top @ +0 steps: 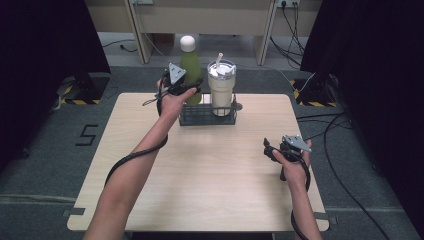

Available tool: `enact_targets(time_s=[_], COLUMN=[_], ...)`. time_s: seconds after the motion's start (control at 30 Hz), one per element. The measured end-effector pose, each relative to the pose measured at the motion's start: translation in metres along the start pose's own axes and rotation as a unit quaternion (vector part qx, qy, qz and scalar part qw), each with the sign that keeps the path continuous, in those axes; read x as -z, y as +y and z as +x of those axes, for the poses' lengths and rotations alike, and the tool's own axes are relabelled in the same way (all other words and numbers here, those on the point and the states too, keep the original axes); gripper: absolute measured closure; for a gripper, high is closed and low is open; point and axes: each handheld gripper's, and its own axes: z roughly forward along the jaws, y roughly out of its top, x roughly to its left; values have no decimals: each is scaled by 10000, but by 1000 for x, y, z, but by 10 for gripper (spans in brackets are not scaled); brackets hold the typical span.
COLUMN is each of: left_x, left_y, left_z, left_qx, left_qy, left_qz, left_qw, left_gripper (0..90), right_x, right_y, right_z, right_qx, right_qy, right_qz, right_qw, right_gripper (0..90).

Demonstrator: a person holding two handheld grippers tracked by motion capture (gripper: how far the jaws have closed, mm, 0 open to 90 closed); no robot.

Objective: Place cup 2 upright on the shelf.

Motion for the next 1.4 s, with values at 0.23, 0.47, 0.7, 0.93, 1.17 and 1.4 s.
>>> enact_targets(time_s=[0.23, 0.47, 0.7, 0.93, 1.17, 1.4], left_x=[-7, -11, -16, -21, -25, -27], left_y=[-5, -9, -13, -18, -28, -39], left_z=[2, 1, 1, -1, -2, 1], left_qx=[34, 26, 30, 11, 67, 101], left_qy=[19, 17, 32, 34, 64, 117], left_qz=[61, 103, 152, 219, 321, 459], left_qw=[10000, 9999, 9999, 9998, 9994, 9988], left_gripper=[200, 200, 201, 200, 201, 200], right_x=[0, 0, -1, -1, -1, -1], right_y=[0, -1, -1, -1, -1, -2], right_z=[-1, 0, 1, 0, 0, 1], right_qx=[11, 30, 43, 36, 48, 31], right_qy=[-10, 16, 22, 11, 32, 43], right_qz=[8, 14, 19, 25, 36, 56], right_qw=[10000, 10000, 10000, 10000, 10000, 10000], right_gripper=[149, 149, 149, 149, 150, 149])
